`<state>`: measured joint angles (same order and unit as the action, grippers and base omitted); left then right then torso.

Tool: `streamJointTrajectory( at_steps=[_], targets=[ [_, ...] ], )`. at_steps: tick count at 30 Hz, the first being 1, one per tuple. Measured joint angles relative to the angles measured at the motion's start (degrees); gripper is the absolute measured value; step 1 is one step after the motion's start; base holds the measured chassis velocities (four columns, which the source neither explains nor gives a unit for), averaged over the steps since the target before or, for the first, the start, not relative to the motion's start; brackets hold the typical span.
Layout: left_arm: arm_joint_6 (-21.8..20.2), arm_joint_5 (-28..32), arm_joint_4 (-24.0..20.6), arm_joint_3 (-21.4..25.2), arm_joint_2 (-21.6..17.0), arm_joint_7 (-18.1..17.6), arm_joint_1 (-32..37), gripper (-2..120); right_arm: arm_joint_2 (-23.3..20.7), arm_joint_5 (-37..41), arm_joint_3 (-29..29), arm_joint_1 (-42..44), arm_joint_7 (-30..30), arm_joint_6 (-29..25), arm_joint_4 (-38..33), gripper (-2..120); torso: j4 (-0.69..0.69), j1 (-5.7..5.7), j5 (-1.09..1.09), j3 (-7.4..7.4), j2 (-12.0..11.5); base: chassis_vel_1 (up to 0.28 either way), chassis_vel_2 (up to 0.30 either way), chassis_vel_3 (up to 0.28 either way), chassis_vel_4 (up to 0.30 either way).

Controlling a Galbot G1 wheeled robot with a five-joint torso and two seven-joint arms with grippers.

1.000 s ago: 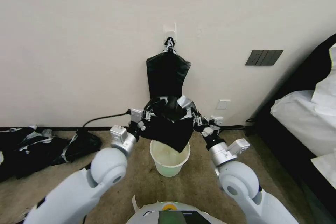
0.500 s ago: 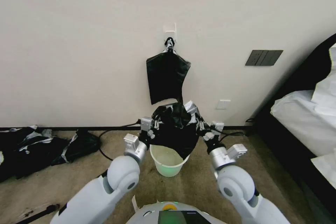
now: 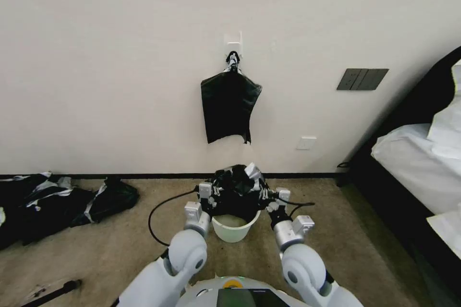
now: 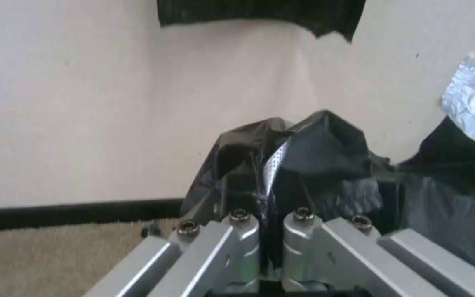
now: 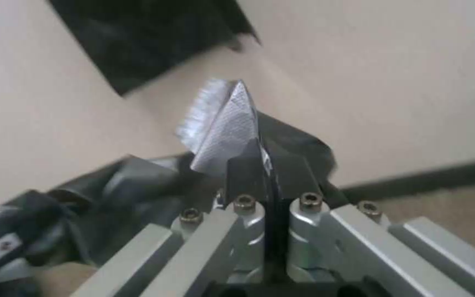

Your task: Place a trash bag onto the trash bin.

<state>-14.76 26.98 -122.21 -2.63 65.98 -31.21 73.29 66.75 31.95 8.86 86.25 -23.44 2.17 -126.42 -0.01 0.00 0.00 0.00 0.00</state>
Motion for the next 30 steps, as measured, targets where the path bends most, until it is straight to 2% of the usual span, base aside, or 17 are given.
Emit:
streamJointTrajectory(
  at_steps=[10, 20, 27, 30],
  targets=[
    [1.6, -3.9, 2.3, 0.4, 0.9, -0.3, 5.4, 0, 0.7, 1.2, -2.8, 0.5, -6.4, 3.3, 2.6, 0, 0.01, 0.0, 0.0, 0.01, 0.0, 0.0, 0.0, 0.0, 0.0],
    [3.1, -7.0, -2.1, 2.3, 0.3, 0.2, 16.0, 0, -0.3, 5.0, -4.5, 3.0, -14.7, 9.6, -2.9, 0, 0.01, 0.0, 0.0, 0.0, 0.0, 0.0, 0.0, 0.0, 0.0],
    [3.2, -8.5, -3.1, 2.6, 0.4, 0.1, 18.5, 0, -0.5, 5.0, -5.2, 4.4, -17.8, 12.2, -3.4, 0, 0.0, 0.0, 0.0, 0.0, 0.0, 0.0, 0.0, 0.0, 0.0],
    [1.7, -9.4, -5.7, 2.7, -0.6, -0.9, 21.0, 0, -1.0, 6.7, -5.1, 5.8, -21.4, 16.5, -5.1, 0, 0.0, 0.0, -0.01, 0.0, 0.0, 0.0, 0.0, 0.0, 0.0]
  ],
)
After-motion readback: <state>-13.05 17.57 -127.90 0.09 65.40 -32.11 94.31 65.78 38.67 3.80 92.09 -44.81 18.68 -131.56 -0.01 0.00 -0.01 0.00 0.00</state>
